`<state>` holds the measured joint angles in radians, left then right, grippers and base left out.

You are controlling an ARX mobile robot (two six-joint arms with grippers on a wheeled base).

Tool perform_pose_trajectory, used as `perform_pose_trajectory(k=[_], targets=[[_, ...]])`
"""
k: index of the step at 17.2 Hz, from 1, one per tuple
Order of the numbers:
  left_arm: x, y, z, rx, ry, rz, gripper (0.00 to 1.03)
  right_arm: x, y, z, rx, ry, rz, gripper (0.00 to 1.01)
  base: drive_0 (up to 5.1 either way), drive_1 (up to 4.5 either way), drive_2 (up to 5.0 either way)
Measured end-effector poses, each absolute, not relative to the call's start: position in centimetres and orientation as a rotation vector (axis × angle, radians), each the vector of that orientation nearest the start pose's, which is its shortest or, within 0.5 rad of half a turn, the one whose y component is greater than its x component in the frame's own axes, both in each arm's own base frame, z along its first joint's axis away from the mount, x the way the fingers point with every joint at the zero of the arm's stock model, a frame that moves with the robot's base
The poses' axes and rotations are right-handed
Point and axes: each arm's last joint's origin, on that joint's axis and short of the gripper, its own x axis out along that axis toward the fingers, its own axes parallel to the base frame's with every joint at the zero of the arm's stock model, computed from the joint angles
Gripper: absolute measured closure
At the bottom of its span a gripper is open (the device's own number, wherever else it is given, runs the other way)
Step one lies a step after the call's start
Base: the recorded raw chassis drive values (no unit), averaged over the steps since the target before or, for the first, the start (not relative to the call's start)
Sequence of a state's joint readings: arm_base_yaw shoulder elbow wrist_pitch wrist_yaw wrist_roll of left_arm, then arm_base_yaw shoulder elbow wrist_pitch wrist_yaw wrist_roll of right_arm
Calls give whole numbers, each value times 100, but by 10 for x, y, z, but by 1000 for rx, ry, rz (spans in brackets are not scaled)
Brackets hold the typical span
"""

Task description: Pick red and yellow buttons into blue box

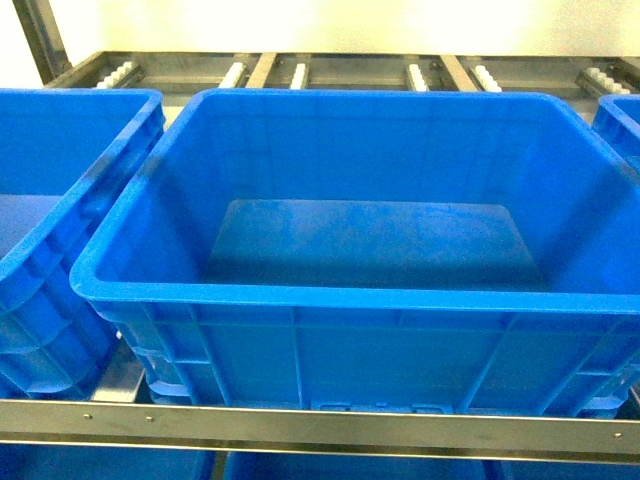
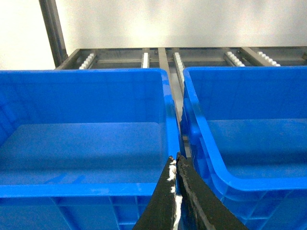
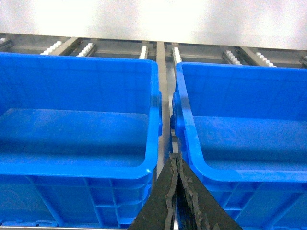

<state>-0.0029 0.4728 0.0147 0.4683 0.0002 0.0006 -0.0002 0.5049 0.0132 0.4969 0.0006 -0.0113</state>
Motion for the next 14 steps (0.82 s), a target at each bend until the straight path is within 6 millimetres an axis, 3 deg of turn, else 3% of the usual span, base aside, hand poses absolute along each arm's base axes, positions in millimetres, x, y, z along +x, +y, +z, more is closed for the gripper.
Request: perform_pose_trajectory(k=[14], targets=[[112,0,171,1,-16,-3,101,113,0,171,-11,-14,-1,99,0,0,0]])
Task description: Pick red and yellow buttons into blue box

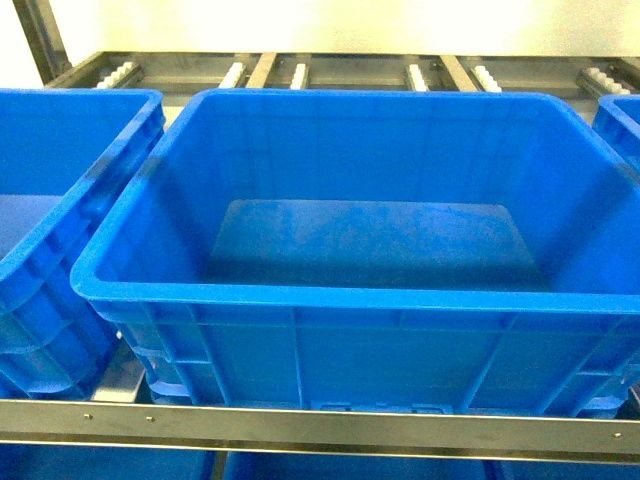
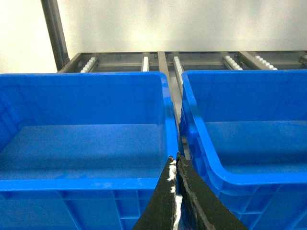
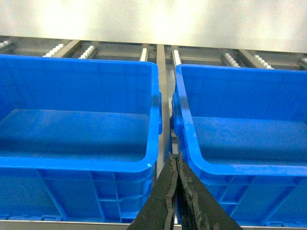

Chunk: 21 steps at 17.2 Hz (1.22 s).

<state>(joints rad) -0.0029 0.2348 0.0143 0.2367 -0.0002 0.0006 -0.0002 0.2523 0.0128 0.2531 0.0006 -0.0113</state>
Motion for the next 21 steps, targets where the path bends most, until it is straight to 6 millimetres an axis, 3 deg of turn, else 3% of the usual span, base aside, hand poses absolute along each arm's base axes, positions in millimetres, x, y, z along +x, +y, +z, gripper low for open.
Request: perform_pose_trajectory(k=[6,7,11,12,19,20,21], targets=[[107,0,170,0,-9,-3,101,108,0,171,-11,-15,-1,99,0,0,0],[97,0,169,0,-9,2,101,97,0,168,-11,-17,1,99,0,0,0],[97,0,167,1,-1,-2,101,97,0,167,-11,-5,0,99,0,0,0],[97,0,167,0,0,-3,97,97,0,167,-11,-6,0,97,0,0,0],[97,0,167,0,-1,-2,12,97,0,167,-11,-5,0,11,0,0,0],[97,0,167,1,0,-2,3,97,0,167,-11,-5,0,1,0,0,0],[97,0,167,0,0,-2,6,97,0,167,-11,-5,0,4,0,0,0]])
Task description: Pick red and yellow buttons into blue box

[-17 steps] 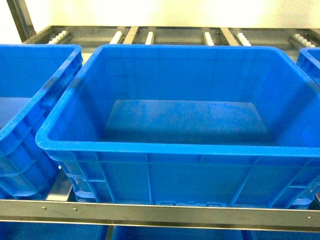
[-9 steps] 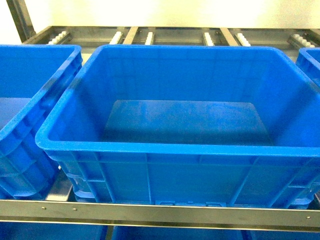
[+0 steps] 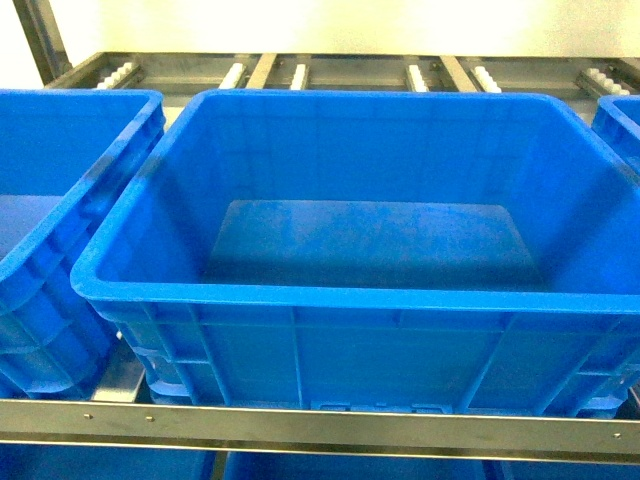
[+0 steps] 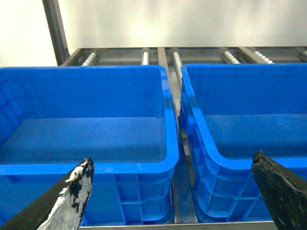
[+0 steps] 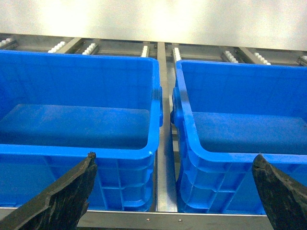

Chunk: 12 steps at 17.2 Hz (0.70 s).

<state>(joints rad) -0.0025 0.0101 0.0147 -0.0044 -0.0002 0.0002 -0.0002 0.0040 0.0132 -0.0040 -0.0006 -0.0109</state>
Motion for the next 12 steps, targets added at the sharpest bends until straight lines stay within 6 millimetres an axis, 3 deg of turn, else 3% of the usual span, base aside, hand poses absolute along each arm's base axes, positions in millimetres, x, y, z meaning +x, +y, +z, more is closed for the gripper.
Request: perform_pose_trajectory(k=[12], targets=[[97,0,167,0,0,-2,5,97,0,167,-11,-5,0,3,0,0,0]])
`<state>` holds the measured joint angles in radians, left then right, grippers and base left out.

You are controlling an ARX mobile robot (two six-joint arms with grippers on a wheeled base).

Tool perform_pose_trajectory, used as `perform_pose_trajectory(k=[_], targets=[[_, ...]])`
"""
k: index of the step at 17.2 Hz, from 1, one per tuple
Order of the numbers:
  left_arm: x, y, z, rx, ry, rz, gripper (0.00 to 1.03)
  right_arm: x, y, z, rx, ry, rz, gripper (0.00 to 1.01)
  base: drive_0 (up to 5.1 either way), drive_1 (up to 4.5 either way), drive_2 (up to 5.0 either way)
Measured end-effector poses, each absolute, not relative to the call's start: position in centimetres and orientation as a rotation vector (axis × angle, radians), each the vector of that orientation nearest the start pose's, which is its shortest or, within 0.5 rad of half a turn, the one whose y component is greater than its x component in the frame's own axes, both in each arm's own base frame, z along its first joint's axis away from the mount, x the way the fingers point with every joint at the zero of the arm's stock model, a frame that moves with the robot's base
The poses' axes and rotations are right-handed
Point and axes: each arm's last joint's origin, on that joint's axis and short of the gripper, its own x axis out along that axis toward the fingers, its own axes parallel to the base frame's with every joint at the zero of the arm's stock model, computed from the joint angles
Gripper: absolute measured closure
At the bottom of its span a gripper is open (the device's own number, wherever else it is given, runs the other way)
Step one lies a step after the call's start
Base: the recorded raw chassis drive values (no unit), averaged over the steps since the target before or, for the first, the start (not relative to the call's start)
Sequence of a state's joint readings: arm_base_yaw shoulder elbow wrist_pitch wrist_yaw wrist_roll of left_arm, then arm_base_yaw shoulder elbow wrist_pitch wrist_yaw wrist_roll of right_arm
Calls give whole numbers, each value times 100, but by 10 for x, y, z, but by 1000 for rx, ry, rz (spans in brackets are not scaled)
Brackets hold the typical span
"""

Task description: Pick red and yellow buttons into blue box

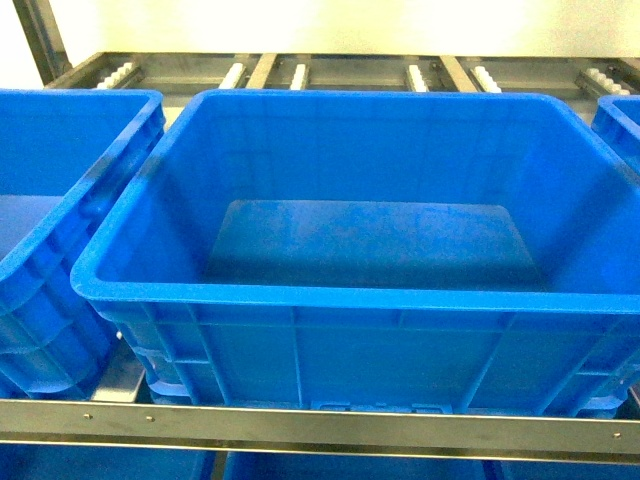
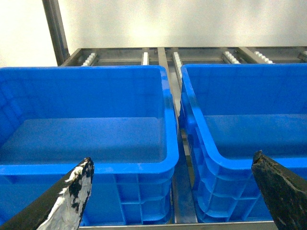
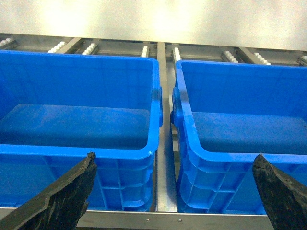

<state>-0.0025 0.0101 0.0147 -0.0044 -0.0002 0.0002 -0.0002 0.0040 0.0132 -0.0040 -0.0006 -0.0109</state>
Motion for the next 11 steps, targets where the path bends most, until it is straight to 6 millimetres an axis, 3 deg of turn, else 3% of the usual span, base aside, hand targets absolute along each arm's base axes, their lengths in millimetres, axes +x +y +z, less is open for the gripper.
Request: perform_pose_trajectory(k=[11], targets=[[97,0,167,0,0,-2,5,97,0,167,-11,-6,0,3,0,0,0]])
